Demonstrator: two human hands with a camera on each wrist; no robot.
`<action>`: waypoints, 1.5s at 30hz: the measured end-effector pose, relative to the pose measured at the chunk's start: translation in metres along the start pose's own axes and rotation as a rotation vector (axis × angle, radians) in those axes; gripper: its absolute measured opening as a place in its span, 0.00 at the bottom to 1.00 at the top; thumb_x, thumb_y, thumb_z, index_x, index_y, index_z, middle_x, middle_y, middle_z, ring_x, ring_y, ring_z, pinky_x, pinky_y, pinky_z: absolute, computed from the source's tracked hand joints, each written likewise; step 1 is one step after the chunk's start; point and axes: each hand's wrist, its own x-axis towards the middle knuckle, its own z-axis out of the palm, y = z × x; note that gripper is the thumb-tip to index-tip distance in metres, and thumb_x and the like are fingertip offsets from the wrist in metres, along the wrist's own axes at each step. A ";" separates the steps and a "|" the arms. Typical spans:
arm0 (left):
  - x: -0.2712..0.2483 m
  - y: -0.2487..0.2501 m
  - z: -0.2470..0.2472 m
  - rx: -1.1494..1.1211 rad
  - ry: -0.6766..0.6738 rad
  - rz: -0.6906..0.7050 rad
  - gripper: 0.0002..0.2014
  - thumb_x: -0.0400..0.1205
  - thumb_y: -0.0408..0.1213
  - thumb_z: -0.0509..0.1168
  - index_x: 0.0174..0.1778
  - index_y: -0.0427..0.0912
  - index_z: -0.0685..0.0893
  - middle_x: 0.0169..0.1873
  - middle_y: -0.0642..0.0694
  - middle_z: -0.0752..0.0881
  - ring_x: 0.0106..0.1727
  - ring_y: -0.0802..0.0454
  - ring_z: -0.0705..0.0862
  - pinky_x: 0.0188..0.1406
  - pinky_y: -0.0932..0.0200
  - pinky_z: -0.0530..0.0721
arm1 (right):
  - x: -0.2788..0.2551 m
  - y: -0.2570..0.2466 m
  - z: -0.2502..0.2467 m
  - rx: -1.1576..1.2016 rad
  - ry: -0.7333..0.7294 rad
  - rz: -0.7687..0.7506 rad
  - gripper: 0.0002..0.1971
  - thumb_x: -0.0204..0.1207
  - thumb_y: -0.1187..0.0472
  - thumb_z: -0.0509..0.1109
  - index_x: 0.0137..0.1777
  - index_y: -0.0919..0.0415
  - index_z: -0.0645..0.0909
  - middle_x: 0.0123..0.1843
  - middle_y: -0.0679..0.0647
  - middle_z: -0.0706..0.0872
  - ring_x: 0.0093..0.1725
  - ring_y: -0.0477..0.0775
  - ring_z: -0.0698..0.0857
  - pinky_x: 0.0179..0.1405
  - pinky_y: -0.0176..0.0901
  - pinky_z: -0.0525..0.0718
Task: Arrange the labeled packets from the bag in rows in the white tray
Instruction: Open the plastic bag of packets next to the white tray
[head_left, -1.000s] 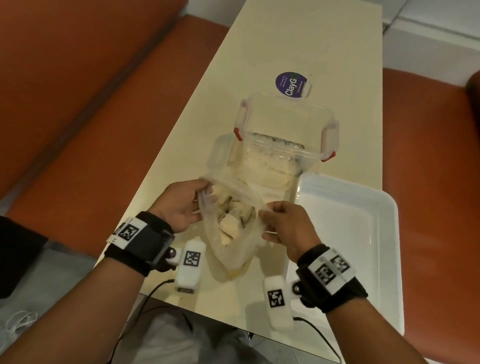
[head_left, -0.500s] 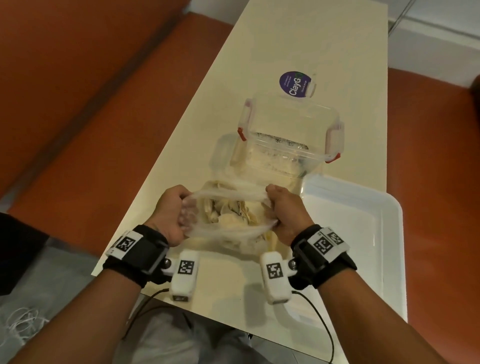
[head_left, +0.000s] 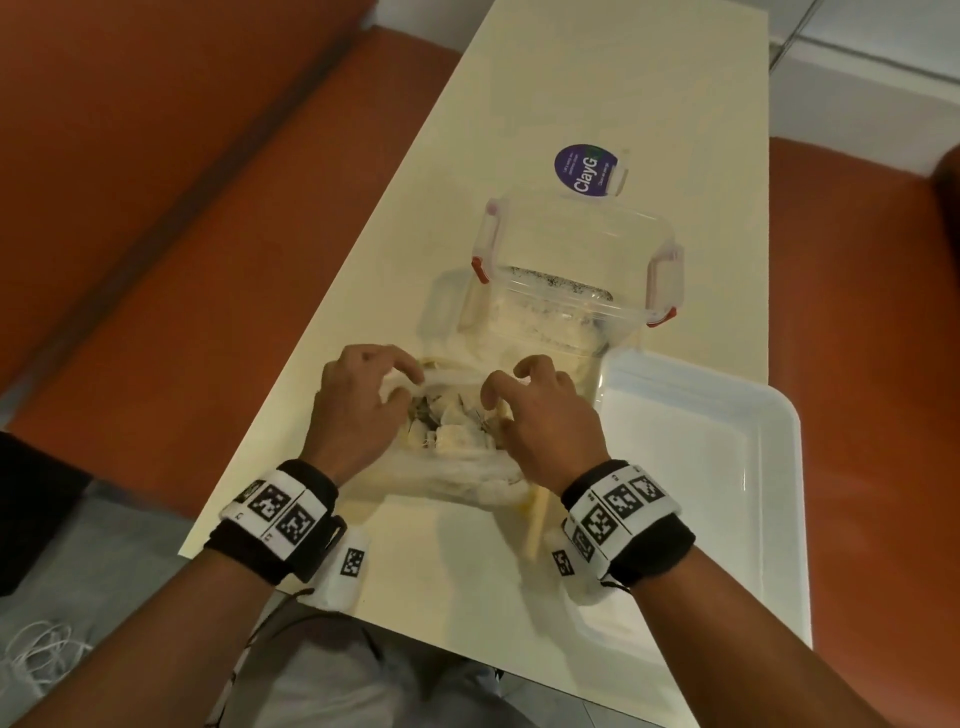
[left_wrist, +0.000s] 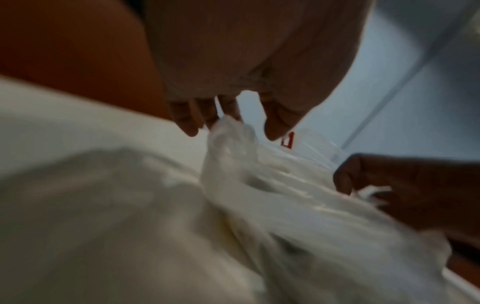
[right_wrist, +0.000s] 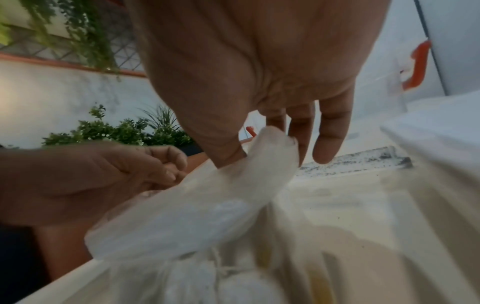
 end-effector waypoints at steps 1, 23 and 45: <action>-0.002 0.002 -0.001 0.160 -0.013 0.108 0.10 0.78 0.37 0.69 0.48 0.60 0.86 0.61 0.52 0.79 0.62 0.49 0.74 0.57 0.47 0.75 | 0.001 0.001 0.000 -0.033 -0.013 -0.019 0.14 0.80 0.61 0.66 0.62 0.43 0.78 0.70 0.54 0.73 0.61 0.59 0.78 0.43 0.47 0.74; -0.062 0.028 0.018 0.669 -0.245 0.563 0.31 0.70 0.63 0.68 0.70 0.57 0.80 0.63 0.51 0.84 0.65 0.41 0.79 0.56 0.41 0.78 | -0.076 0.050 -0.014 0.248 0.033 0.495 0.31 0.81 0.40 0.67 0.79 0.49 0.65 0.70 0.48 0.81 0.59 0.56 0.87 0.56 0.54 0.83; -0.089 0.022 0.026 0.408 -0.210 0.635 0.14 0.75 0.46 0.63 0.52 0.57 0.89 0.42 0.57 0.88 0.41 0.53 0.85 0.42 0.52 0.79 | -0.064 0.028 -0.002 0.366 0.074 0.306 0.27 0.82 0.49 0.67 0.79 0.41 0.64 0.62 0.43 0.82 0.46 0.48 0.87 0.48 0.48 0.82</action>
